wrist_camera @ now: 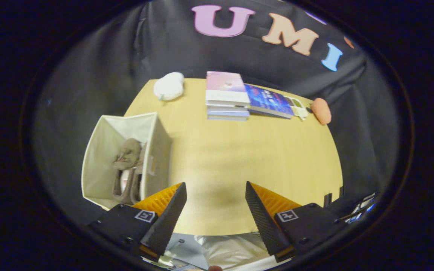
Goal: Open the storage box then place both shoes into the box .Put the left shoe in first, then the right shoe, with the right side of both shoes facing outward in a uniform manner.
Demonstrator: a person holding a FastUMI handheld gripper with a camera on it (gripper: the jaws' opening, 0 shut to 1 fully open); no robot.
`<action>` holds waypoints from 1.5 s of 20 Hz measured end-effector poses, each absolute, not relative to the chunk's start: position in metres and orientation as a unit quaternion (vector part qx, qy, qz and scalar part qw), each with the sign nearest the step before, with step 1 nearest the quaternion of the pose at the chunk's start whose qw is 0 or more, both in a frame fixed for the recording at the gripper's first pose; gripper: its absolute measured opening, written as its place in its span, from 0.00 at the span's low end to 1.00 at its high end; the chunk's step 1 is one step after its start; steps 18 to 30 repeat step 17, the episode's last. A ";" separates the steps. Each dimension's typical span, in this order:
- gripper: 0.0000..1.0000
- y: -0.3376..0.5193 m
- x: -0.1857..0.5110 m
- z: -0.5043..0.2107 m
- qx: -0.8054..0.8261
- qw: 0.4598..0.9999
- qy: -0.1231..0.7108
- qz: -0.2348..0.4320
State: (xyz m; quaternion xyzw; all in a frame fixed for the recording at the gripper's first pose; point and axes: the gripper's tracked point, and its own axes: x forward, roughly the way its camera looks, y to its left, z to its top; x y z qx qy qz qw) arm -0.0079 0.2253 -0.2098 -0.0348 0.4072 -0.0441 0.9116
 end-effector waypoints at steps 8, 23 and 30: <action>1.00 0.104 0.035 -0.144 0.012 0.954 0.286 -0.090; 1.00 0.081 0.034 -0.015 0.037 0.999 0.026 -0.001; 1.00 0.081 0.034 -0.015 0.037 0.999 0.026 -0.001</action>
